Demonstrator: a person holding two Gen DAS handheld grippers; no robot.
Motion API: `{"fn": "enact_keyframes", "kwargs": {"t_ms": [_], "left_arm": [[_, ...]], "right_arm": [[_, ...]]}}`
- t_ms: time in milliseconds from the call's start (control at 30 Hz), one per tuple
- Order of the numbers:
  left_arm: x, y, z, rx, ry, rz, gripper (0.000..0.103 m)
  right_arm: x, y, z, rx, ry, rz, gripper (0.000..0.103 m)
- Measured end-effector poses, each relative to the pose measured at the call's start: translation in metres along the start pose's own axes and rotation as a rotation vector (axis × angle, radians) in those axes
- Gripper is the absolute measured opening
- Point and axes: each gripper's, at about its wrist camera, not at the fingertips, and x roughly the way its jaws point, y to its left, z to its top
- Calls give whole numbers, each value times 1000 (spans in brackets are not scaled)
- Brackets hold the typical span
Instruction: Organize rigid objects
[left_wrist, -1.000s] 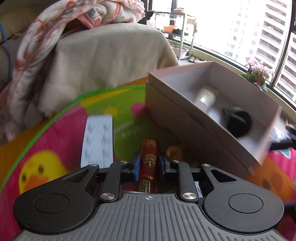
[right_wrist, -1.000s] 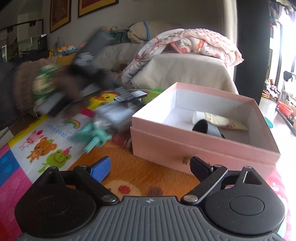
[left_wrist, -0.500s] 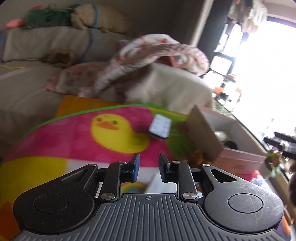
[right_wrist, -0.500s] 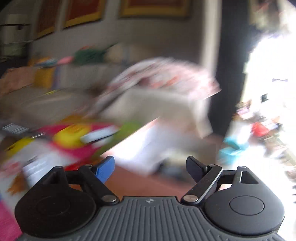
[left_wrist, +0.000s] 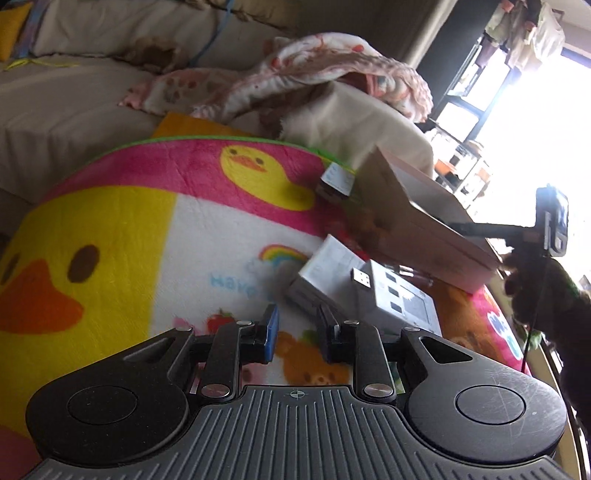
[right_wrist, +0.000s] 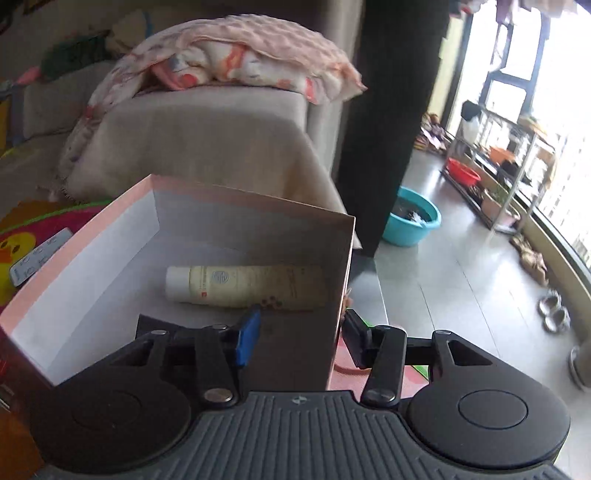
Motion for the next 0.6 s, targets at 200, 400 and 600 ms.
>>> {"fn": "enact_keyframes", "kwargs": {"t_ms": [200, 400, 600], "left_arm": [[16, -10, 1, -2, 5, -15, 25], [36, -19, 8, -8, 4, -60, 25], [26, -25, 14, 42, -66, -19, 25]], "right_arm": [[8, 53, 6, -202, -48, 45, 48], [13, 7, -4, -154, -34, -16, 46], [-11, -5, -10, -142, -101, -120, 56]]}}
